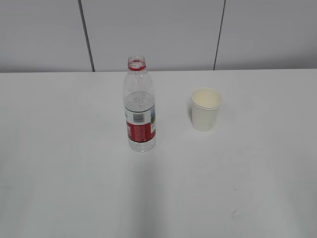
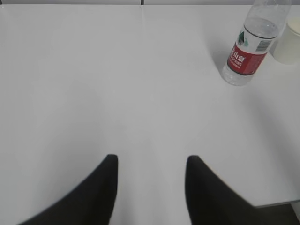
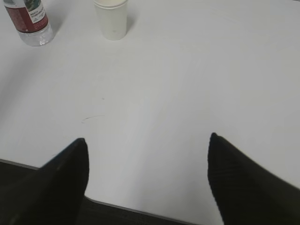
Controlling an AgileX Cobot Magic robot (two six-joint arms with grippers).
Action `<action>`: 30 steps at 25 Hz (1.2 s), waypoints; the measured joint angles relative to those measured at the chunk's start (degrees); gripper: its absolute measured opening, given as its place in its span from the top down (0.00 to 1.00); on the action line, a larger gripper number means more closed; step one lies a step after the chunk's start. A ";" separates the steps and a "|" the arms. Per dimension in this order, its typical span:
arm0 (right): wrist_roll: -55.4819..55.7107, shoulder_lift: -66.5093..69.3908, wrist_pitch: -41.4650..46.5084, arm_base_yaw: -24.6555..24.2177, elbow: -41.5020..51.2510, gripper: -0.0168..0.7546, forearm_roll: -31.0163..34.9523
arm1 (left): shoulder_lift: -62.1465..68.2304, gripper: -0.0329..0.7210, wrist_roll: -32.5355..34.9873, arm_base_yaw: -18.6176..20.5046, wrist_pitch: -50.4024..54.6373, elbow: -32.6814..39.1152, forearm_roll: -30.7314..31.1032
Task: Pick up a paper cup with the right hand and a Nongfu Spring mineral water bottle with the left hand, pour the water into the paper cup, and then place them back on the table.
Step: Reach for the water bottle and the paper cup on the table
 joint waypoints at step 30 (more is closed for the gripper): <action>-0.11 15.13 -35.44 0.00 0.60 0.21 0.00 | 3.55 0.34 4.36 0.00 -33.37 6.06 -2.60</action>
